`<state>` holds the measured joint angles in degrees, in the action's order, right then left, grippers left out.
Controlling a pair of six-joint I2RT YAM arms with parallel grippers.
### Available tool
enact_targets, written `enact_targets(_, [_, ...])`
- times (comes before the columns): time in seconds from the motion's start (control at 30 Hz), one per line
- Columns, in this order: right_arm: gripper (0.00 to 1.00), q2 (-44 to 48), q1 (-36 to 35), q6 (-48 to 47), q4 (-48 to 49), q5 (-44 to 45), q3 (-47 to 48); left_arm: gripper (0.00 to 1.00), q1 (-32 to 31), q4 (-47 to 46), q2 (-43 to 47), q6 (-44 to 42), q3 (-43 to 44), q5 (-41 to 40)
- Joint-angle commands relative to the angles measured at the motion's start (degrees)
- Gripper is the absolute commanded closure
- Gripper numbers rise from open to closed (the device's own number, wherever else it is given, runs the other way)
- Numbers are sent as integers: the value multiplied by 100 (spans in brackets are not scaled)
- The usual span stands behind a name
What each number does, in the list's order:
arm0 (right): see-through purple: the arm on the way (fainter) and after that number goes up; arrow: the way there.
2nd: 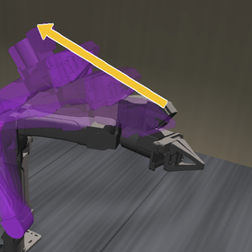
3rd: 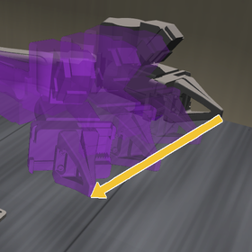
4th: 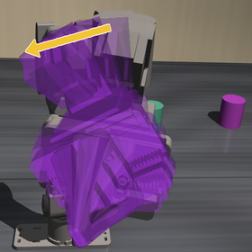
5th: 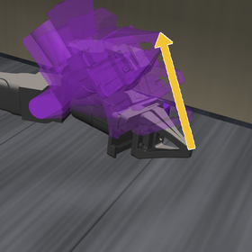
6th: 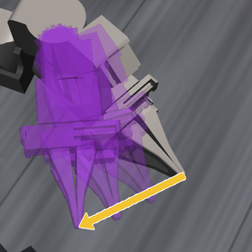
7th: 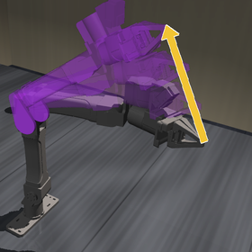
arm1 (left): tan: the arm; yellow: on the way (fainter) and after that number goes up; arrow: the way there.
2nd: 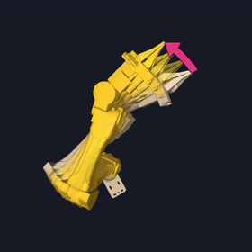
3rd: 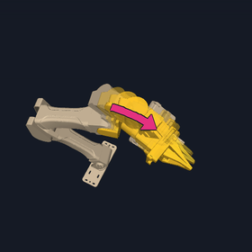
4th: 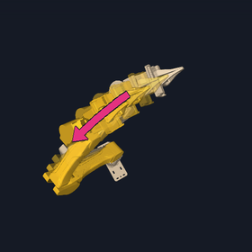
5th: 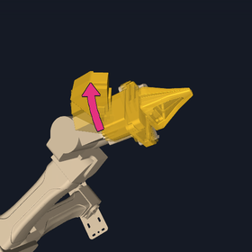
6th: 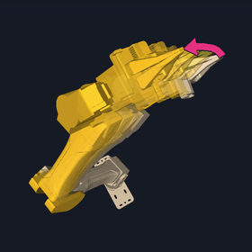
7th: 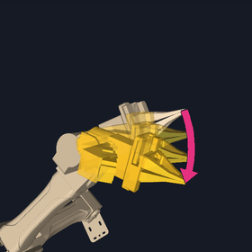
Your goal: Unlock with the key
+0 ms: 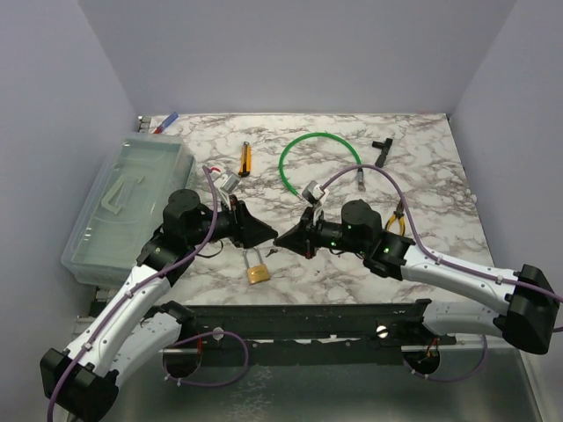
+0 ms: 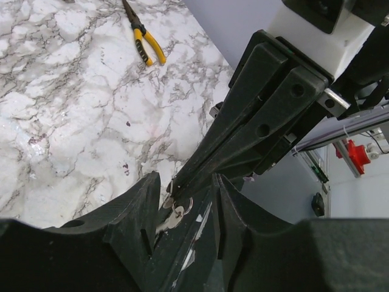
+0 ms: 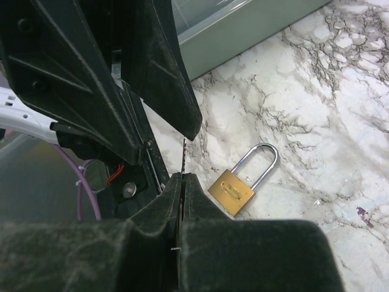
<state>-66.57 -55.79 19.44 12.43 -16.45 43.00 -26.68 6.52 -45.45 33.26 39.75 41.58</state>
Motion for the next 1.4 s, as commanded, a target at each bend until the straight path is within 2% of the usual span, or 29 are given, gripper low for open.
enact_targets(0.0, [100,187,-31,-7,215,-212,54,58,22,-295,-14,105,-117,263])
enact_targets(0.13, [100,197,-29,9,246,-256,56,69,20,-467,-8,228,-195,294])
enact_targets(0.4, [100,164,-31,45,375,-375,24,74,9,-918,-13,488,-385,317])
enact_targets(0.47, [100,153,-28,61,409,-416,23,85,13,-1000,-16,555,-412,308])
enact_targets(0.53, [100,154,-36,81,456,-438,5,100,13,-1056,-20,616,-430,279])
enact_targets(0.7, [99,206,-28,193,477,-272,-50,100,13,-1150,16,745,-472,152])
enact_targets(0.77, [90,257,-30,222,424,-155,-60,100,12,-1150,41,776,-464,34])
enact_targets(0.87, [62,374,-29,250,343,31,-92,100,9,-1150,75,795,-434,-146])
enact_targets(1.1, [36,863,-33,234,14,580,-284,100,20,-1088,30,772,-257,-416])
enact_targets(1.23, [30,989,-31,201,-293,982,-231,100,14,-970,-61,890,-172,-806])
enact_targets(1.37, [29,664,-36,125,-737,1417,125,100,12,-361,-237,1155,59,-1884])
